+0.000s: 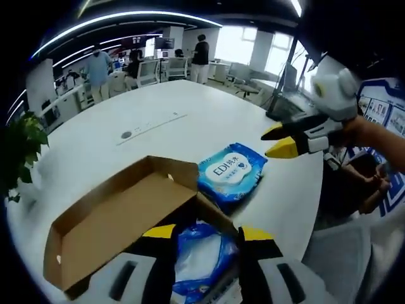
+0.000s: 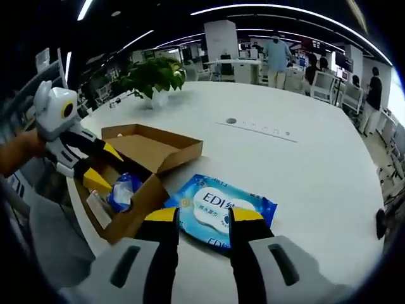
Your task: Operate the shoe box by opening the lid, removing the specified soft item, and placing it in the target area until the item is outside and the box remains undamaged.
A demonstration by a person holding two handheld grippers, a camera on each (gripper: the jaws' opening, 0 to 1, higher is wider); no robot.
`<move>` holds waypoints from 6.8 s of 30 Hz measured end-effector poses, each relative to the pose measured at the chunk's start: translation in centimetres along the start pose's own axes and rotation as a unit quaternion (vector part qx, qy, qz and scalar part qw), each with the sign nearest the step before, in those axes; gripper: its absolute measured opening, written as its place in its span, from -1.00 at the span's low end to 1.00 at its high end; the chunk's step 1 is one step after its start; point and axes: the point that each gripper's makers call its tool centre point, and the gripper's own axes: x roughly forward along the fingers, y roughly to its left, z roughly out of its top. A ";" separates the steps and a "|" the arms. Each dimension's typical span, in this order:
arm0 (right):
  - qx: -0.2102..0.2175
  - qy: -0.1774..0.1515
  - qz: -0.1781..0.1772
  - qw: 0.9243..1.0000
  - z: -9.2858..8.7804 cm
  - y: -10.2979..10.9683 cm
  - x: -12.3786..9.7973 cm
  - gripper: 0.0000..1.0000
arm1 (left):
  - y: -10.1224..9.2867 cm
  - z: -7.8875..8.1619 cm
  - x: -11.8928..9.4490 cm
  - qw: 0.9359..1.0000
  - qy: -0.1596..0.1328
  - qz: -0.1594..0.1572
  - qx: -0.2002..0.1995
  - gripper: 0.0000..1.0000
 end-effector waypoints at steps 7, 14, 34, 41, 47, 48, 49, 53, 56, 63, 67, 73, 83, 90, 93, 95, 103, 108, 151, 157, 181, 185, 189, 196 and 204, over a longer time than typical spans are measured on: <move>-0.021 0.001 0.023 1.000 0.9 2.6 1.1 -0.42 | 0.1 -1.8 -0.6 0.999 0.023 -0.022 0.025 -0.24; -0.040 0.005 0.049 0.998 1.4 5.8 2.6 -0.43 | -0.3 -3.3 -0.8 0.996 0.036 -0.065 0.045 -0.30; -0.157 0.048 0.113 0.980 0.6 11.8 6.9 -0.57 | 0.5 -6.2 0.0 0.974 0.086 -0.142 0.153 -0.49; -0.186 0.058 0.117 0.974 0.4 12.4 8.4 -0.62 | 0.9 -7.3 0.1 0.955 0.119 -0.168 0.212 -0.58; -0.199 0.068 0.118 0.970 0.0 12.8 9.9 -0.65 | 1.1 -8.1 0.6 0.945 0.139 -0.180 0.237 -0.70; -0.201 0.072 0.116 0.970 -0.1 12.8 10.3 -0.66 | 1.0 -8.2 0.7 0.943 0.141 -0.183 0.239 -0.70; -0.202 0.074 0.116 0.970 -0.2 12.9 10.5 -0.67 | 1.0 -8.4 0.8 0.940 0.145 -0.188 0.244 -0.70; -0.205 0.084 0.117 0.968 -0.6 13.2 11.4 -0.70 | 1.3 -8.6 1.4 0.935 0.152 -0.188 0.260 -0.70; -0.210 0.086 0.113 0.967 -0.8 13.2 12.1 -0.77 | 1.7 -8.7 1.5 0.930 0.153 -0.186 0.278 -0.79; -0.202 0.095 0.112 0.968 -1.1 13.2 12.6 -1.00 | 1.9 -8.7 1.3 0.935 0.157 -0.188 0.258 -1.00; -0.201 0.095 0.117 0.968 -1.1 13.2 12.3 -1.00 | 2.0 -8.7 0.9 0.937 0.152 -0.186 0.255 -1.00; -0.202 0.092 0.121 0.968 -0.9 13.4 12.0 -1.00 | 1.9 -8.4 0.1 0.941 0.147 -0.178 0.248 -1.00; -0.194 0.076 0.128 0.970 0.1 14.0 10.9 -1.00 | 2.0 -7.7 -1.6 0.946 0.136 -0.163 0.247 -1.00; -0.201 0.061 0.133 0.969 1.4 14.7 10.0 -1.00 | 2.1 -6.7 -3.2 0.949 0.131 -0.149 0.244 -1.00; -0.202 0.053 0.137 0.968 2.1 15.0 9.5 -1.00 | 2.0 -6.3 -4.0 0.950 0.128 -0.146 0.243 -1.00; -0.204 0.049 0.138 0.968 2.6 15.1 9.2 -1.00 | 2.0 -5.9 -4.5 0.952 0.125 -0.142 0.241 -1.00; -0.209 0.031 0.147 0.966 4.7 15.6 7.3 -1.00 | 1.4 -4.1 -6.7 0.959 0.110 -0.133 0.224 -1.00; -0.216 0.024 0.154 0.964 5.8 15.6 5.9 -1.00 | 0.7 -3.1 -7.6 0.961 0.110 -0.126 0.221 -1.00; -0.206 0.027 0.099 0.973 5.7 3.2 -2.9 -1.00 | -9.2 7.8 -2.4 0.956 0.098 -0.156 0.227 -1.00; -0.207 0.034 0.090 0.974 5.3 0.8 -3.5 -1.00 | -10.4 9.1 -0.6 0.954 0.093 -0.165 0.232 -1.00; -0.177 0.046 0.057 0.981 3.4 -8.1 -6.0 -1.00 | -14.7 14.1 5.5 0.945 0.082 -0.199 0.247 -1.00; -0.174 0.048 0.054 0.982 3.0 -9.3 -6.1 -1.00 | -15.3 14.6 6.5 0.942 0.084 -0.204 0.251 -1.00; -0.171 0.052 0.051 0.983 2.6 -10.7 -5.9 -1.00 | -15.7 15.0 8.0 0.940 0.088 -0.210 0.253 -1.00; -0.169 0.061 0.044 0.983 1.7 -13.0 -5.4 -1.00 | -16.6 15.6 10.6 0.935 0.099 -0.225 0.254 -1.00; -0.163 0.071 0.038 0.983 0.7 -15.5 -4.5 -1.00 | -16.9 15.6 13.6 0.930 0.116 -0.234 0.259 -1.00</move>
